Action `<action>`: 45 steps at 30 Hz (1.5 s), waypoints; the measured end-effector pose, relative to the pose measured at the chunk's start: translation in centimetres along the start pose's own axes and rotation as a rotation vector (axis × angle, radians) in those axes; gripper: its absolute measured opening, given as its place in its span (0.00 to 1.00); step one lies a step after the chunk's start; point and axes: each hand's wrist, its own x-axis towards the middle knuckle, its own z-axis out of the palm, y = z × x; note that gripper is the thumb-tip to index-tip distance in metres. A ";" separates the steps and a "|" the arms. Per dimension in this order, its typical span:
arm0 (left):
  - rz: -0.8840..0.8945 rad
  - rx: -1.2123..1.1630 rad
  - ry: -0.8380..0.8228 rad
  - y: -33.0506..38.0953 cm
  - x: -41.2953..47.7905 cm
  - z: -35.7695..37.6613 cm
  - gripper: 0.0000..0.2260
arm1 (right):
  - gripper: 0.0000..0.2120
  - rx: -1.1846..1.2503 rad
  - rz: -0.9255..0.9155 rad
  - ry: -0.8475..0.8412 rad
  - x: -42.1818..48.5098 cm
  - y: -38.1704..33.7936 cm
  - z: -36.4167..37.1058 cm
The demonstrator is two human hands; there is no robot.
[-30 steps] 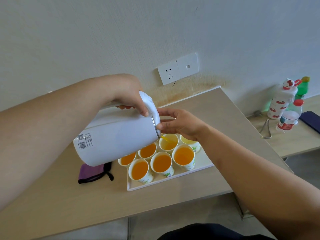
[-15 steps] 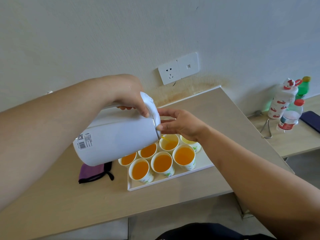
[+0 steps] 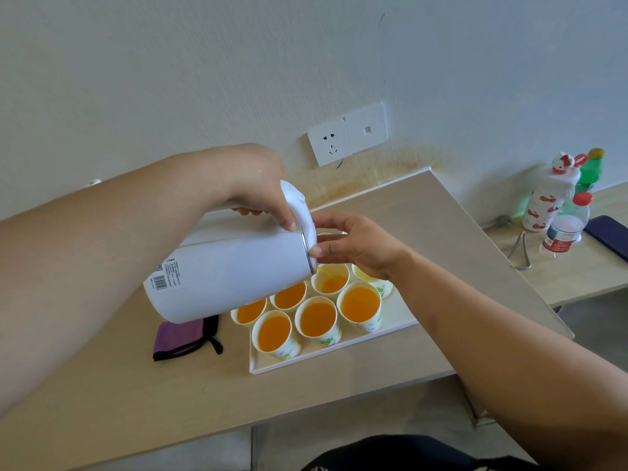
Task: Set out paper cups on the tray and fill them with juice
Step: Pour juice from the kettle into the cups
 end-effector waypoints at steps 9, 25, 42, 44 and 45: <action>0.006 0.045 0.010 0.8 -0.1 -0.1 0.21 | 0.27 0.040 -0.012 -0.011 -0.2 0.2 -0.2; 0.006 0.044 0.003 1.3 0.1 0.1 0.20 | 0.28 0.057 0.002 -0.023 0.0 0.7 -0.7; 0.012 0.022 -0.016 1.3 0.6 0.3 0.20 | 0.27 0.028 0.028 -0.010 -0.2 0.8 -0.9; 0.013 0.026 -0.022 1.3 0.6 0.4 0.20 | 0.27 0.022 0.030 -0.010 -0.2 0.7 -0.9; 0.011 0.026 -0.022 1.3 0.6 0.5 0.20 | 0.27 0.019 0.031 -0.010 -0.2 0.7 -0.9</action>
